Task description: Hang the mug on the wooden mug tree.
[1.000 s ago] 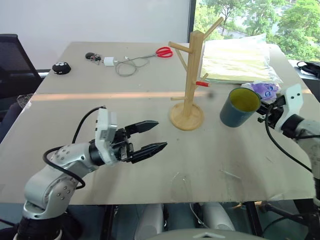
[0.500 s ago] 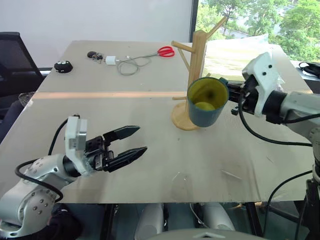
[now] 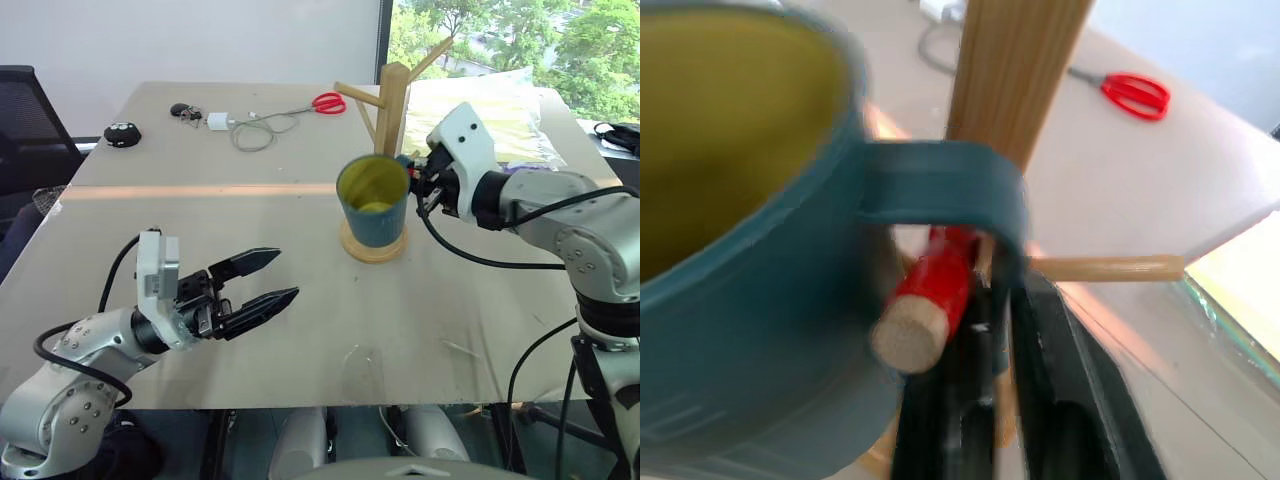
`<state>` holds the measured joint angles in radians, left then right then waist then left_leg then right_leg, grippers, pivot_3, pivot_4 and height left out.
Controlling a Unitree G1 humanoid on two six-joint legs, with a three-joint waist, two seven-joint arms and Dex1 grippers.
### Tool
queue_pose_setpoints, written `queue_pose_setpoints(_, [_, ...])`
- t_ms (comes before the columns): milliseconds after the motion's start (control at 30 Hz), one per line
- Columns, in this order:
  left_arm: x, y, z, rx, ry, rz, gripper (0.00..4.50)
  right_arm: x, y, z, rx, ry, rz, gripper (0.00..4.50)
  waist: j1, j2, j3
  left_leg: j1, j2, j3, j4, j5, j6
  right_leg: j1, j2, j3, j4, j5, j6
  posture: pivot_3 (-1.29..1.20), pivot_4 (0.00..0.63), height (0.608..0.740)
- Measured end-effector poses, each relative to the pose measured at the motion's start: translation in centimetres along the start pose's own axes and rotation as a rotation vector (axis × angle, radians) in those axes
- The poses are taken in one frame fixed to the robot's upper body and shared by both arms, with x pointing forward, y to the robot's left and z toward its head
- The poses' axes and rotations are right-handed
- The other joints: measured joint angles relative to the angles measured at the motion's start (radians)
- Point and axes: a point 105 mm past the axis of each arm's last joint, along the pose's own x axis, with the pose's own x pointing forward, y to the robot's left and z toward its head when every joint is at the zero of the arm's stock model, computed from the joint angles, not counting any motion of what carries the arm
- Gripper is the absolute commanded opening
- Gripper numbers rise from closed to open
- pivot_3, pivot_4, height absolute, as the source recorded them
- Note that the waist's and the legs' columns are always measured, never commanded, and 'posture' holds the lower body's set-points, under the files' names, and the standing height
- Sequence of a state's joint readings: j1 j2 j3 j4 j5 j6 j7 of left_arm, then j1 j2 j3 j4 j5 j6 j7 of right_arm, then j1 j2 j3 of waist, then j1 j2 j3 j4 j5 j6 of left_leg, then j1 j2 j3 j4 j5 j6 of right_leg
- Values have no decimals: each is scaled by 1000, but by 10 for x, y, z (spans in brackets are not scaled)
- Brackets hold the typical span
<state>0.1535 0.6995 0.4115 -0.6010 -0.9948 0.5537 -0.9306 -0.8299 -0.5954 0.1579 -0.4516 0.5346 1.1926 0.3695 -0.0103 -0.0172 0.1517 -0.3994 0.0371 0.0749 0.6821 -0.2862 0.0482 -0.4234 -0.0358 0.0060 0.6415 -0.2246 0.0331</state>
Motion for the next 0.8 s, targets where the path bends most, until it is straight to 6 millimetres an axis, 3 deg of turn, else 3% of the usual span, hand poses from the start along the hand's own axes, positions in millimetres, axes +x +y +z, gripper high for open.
queue_pose_setpoints(100, [1, 1, 1, -2, -8, 13, 3844, -5, -7, 2, -19, -9, -21, 2777, -2, 0, 0, 0, 0, 0, 0, 0, 0, 0, 0, 0, 0, 0, 0, 0, 150, 740])
queue_pose_setpoints(200, [2, 2, 4, 2, -14, 16, 3844, -14, -5, 2, -9, -38, 6, 2777, -2, 0, 0, 0, 0, -1, -1, 0, 0, 0, 0, -1, 0, 0, 0, 0, 150, 740])
queue_pose_setpoints(400, [2, 5, -5, -19, 11, 34, 3844, -59, 1, -9, 11, -130, 121, 2777, 0, -1, 0, 0, 0, -1, -1, -1, 2, 1, 0, -1, -1, 0, 0, 0, 150, 740])
queue_pose_setpoints(500, [-2, 10, -15, -26, 54, 65, 3844, -82, -5, -32, 91, -135, 114, 3640, 3, -1, 0, 0, 0, -1, -1, -1, 2, 1, 1, -1, -1, 0, 0, 0, 150, 740])
queue_pose_setpoints(567, [-9, 13, -21, -25, 81, 95, 3844, -100, -4, -66, 164, -87, 91, 4462, 11, -3, -1, 1, 0, -3, -1, -2, 2, 2, 1, -2, -1, 0, 0, 0, 150, 740])
queue_pose_setpoints(667, [-19, 18, -34, -40, 130, 140, 3844, -126, 9, -113, 235, 6, 85, 4462, 18, -1, -1, 2, 0, -1, -1, -2, 2, 2, 1, -1, -1, 0, 1, 0, 150, 740])
queue_pose_setpoints(800, [-31, 22, -47, -34, 198, 184, 3844, -150, 13, -125, 158, -1, 43, 4462, 7, -2, -1, 5, 1, 0, -1, -1, 2, 3, 1, 0, 0, -3, 5, 0, 150, 740])
